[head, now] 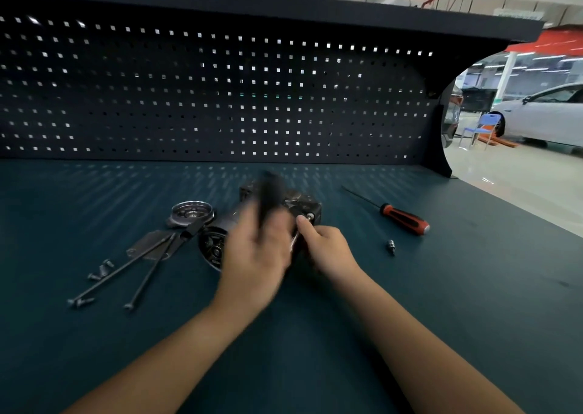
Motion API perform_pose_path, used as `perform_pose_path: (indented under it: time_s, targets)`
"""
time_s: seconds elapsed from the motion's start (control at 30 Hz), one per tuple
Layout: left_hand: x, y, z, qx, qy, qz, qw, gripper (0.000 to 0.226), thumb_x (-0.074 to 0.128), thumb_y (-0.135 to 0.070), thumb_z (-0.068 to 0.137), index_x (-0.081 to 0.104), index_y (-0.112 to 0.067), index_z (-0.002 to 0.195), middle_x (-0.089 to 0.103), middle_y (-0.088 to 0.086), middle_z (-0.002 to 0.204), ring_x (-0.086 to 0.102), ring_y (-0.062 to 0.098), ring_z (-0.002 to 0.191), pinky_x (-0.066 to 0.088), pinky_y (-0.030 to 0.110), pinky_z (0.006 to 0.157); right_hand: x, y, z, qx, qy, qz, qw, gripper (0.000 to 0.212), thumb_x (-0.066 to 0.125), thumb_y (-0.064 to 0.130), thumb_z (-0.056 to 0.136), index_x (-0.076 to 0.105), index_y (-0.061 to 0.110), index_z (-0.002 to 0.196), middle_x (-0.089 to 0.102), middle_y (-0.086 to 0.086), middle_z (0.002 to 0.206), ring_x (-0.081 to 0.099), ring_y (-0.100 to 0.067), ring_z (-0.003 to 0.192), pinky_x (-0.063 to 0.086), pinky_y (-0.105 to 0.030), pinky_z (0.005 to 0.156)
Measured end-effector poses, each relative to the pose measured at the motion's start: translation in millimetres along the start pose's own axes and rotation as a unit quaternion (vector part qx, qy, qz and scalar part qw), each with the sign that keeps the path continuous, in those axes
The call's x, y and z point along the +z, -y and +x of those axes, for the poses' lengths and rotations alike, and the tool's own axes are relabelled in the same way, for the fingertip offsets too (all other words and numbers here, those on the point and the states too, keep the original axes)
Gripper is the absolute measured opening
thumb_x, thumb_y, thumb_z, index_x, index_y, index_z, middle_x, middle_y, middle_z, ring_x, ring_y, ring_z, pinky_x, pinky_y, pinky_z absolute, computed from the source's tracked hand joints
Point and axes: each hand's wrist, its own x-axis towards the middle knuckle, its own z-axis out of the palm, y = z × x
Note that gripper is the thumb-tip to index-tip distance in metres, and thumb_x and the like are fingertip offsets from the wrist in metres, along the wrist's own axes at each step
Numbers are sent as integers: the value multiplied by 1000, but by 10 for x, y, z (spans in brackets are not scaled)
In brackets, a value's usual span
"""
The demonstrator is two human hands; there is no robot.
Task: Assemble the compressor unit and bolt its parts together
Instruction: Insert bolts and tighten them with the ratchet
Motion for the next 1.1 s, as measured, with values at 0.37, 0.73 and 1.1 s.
perform_pose_path:
  time_s: [0.37,0.73,1.1]
  targets:
    - [-37,111,35,216,162,259,927,26,51,-45,80,51,-19,79,54,-14,53,53,-4,48,43,15,44,30,-4,3,0,21,-24,999,35,47,34,94,44,13,65,45,-3,65,42,-13,58,41,-26,57]
    - [17,61,-2,22,-62,-14,998,29,47,-44,82,42,-18,69,42,-12,43,34,-2,38,30,11,40,48,-6,-27,-20,-9,34,999,38,49,35,93,44,10,66,43,-7,60,43,-16,51,37,-29,52]
    - [10,-26,185,43,-6,-13,999,29,47,-42,84,40,-22,64,41,-10,40,34,-2,36,30,11,40,39,20,15,-30,-55,0,998,47,55,39,89,34,15,54,37,-1,53,37,-11,46,32,-25,48]
